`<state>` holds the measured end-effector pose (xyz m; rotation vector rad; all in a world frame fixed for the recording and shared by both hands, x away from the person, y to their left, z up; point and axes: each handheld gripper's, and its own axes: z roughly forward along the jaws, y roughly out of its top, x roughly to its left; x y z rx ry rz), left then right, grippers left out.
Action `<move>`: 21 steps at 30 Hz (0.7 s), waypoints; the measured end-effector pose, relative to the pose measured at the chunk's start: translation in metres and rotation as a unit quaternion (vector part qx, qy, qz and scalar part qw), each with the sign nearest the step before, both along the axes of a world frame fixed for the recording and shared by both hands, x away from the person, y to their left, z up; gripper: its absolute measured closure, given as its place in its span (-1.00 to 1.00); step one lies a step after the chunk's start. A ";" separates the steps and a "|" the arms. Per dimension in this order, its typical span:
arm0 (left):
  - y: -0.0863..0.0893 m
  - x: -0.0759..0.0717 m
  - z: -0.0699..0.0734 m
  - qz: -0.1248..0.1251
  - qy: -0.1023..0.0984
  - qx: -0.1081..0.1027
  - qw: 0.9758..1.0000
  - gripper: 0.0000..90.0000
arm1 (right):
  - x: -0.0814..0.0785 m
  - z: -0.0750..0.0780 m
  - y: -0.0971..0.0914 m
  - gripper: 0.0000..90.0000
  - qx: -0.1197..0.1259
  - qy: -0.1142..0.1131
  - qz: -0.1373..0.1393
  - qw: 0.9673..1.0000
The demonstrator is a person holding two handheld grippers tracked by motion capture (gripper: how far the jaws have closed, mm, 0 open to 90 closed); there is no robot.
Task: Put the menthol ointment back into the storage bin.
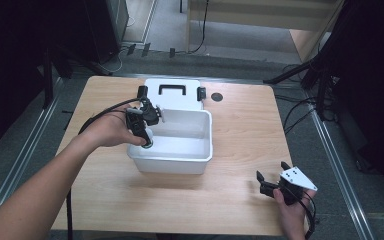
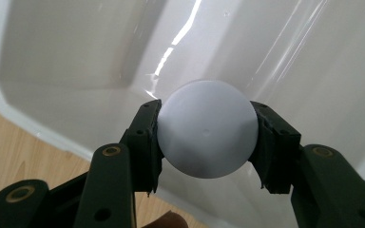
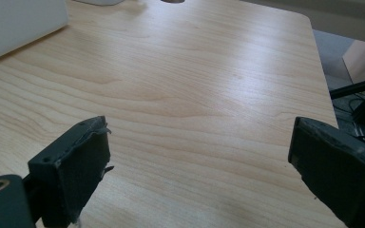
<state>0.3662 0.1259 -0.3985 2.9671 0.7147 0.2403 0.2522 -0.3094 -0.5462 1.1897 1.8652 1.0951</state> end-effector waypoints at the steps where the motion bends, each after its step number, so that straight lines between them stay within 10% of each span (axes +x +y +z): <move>1: -0.001 0.000 -0.002 0.002 0.000 -0.001 1.000 0.13 | 0.000 0.000 0.000 -0.85 0.001 0.000 0.000 1.000; 21: -0.016 0.007 -0.038 0.002 0.014 -0.006 1.000 0.13 | 0.000 0.000 0.000 -0.85 -0.001 -0.002 0.001 1.000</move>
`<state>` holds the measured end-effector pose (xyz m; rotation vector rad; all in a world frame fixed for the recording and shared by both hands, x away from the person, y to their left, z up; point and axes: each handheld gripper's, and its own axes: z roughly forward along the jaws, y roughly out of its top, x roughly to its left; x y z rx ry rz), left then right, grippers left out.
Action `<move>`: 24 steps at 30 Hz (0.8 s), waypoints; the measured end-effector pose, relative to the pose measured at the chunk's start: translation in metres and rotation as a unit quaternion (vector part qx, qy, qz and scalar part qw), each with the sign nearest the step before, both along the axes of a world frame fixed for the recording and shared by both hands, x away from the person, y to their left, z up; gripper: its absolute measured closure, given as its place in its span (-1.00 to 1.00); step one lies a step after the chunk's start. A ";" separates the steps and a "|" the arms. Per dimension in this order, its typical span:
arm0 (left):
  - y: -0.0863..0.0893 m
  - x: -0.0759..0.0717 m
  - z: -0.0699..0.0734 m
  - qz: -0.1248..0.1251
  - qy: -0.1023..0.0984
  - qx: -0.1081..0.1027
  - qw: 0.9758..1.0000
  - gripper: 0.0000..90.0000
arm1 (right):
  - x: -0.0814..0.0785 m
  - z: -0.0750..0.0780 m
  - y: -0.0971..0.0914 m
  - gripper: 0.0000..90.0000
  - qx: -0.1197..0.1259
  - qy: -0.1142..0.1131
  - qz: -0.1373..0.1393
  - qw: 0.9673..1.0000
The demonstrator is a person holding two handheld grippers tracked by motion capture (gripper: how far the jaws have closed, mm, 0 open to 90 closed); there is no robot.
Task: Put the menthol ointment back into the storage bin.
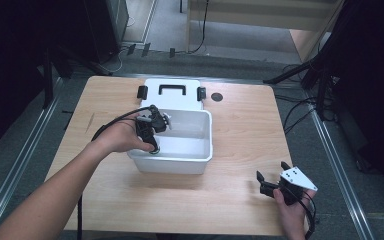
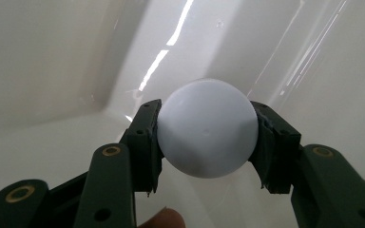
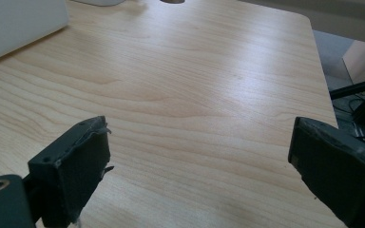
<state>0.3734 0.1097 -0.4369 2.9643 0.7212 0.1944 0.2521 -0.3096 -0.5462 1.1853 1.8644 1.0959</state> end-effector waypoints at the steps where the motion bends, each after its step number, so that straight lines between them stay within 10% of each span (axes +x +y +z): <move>1: 0.000 0.000 -0.001 0.000 0.001 0.001 1.000 0.13 | 0.000 0.000 0.000 -0.85 0.000 0.000 0.000 1.000; 24: -0.007 0.001 -0.027 0.031 0.039 0.038 0.998 0.13 | 0.000 0.000 0.000 -0.85 -0.003 -0.001 0.002 1.000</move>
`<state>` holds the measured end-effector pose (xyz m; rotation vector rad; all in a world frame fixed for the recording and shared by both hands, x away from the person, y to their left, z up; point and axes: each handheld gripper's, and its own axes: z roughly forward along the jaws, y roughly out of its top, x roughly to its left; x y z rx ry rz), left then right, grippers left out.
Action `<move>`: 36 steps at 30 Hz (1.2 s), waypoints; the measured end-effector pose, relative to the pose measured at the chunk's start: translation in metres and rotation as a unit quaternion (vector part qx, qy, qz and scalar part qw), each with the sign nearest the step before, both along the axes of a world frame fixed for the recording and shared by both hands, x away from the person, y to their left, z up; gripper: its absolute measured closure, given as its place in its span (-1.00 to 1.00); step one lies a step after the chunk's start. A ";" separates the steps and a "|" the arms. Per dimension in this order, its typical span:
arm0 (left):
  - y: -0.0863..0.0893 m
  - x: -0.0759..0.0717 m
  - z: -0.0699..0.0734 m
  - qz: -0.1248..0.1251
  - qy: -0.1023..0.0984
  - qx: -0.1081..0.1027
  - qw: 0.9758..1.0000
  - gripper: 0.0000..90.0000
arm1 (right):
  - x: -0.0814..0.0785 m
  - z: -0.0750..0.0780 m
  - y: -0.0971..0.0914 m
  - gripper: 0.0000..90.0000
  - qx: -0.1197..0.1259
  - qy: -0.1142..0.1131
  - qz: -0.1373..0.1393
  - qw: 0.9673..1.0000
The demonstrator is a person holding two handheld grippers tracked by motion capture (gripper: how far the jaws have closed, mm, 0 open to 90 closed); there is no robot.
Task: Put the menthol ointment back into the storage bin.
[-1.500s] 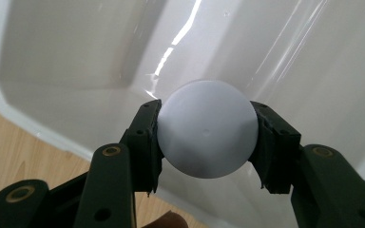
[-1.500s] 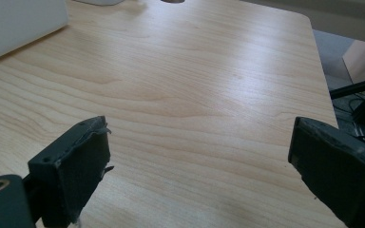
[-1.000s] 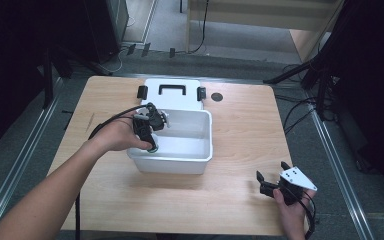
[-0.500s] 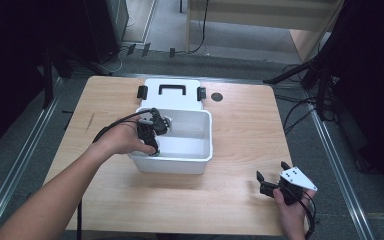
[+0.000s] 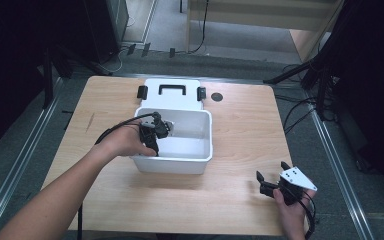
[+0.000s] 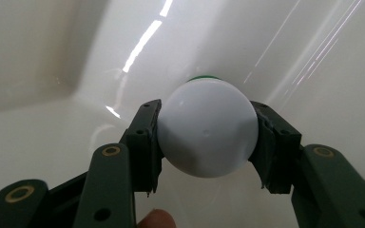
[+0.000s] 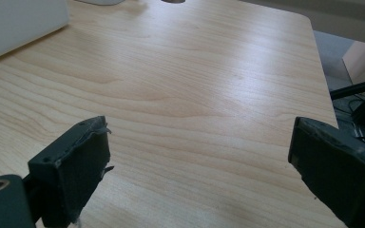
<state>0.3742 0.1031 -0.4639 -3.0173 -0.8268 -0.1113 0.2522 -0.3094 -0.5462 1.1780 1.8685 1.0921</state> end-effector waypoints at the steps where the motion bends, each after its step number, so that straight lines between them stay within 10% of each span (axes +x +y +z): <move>1: 0.000 0.000 0.000 0.000 0.000 0.002 1.000 0.13 | 0.000 0.000 0.000 -0.85 0.000 0.000 0.000 1.000; 20: 0.000 0.000 0.004 0.006 0.010 -0.006 1.000 0.06 | 0.000 0.000 0.000 -0.85 0.004 0.000 -0.001 1.000; 36: 0.018 -0.011 0.068 0.014 -0.022 -0.081 0.996 0.08 | 0.000 0.000 0.000 -0.85 0.000 0.000 -0.001 1.000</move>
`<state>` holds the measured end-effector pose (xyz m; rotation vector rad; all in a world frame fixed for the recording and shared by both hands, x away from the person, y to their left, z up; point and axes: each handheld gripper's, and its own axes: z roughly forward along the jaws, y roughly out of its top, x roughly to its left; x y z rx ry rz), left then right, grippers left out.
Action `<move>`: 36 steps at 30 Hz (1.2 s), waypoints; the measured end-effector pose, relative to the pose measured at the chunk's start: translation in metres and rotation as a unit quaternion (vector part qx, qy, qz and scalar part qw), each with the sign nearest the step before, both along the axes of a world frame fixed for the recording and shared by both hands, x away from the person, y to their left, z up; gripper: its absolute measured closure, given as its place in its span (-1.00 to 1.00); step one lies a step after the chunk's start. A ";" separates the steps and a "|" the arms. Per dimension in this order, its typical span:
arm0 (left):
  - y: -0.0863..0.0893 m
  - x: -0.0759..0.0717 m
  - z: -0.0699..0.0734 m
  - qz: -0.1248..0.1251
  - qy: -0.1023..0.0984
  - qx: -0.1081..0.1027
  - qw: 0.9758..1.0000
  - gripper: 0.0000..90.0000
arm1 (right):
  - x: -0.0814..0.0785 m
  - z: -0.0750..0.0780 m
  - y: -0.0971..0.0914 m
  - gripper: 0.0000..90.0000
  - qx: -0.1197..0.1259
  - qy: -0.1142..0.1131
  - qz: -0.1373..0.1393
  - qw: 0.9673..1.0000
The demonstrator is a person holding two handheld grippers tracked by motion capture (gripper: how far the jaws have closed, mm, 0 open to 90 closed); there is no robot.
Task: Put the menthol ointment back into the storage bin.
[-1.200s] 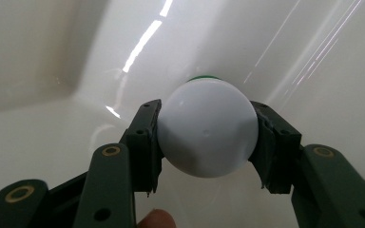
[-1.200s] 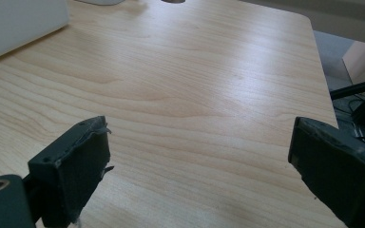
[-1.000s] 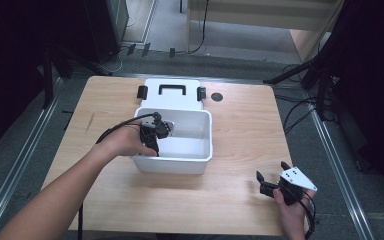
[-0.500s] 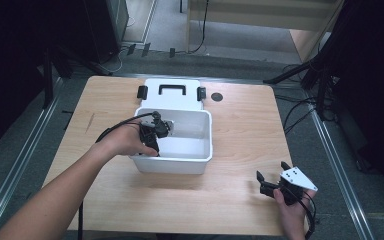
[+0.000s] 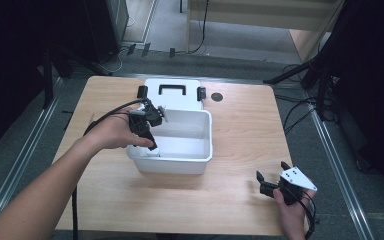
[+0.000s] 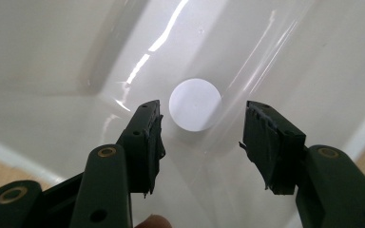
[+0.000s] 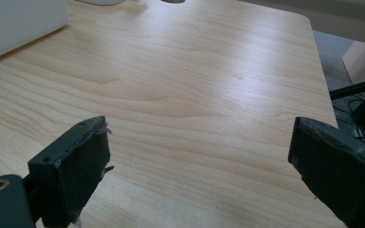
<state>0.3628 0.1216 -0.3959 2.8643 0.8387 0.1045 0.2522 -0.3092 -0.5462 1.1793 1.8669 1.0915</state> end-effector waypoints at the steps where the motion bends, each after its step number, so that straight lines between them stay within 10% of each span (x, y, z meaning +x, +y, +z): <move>1: 0.002 -0.002 0.004 0.002 -0.005 -0.003 1.000 0.08 | 0.000 0.000 0.000 -0.85 0.000 0.000 0.000 1.000; 19: 0.076 -0.024 0.049 0.046 -0.032 -0.028 0.998 0.00 | 0.000 0.000 0.001 -0.85 -0.001 0.002 -0.001 1.000; 36: 0.145 -0.041 0.024 0.130 -0.018 -0.034 0.991 -0.08 | 0.000 0.000 0.001 -0.85 -0.002 0.003 -0.002 1.000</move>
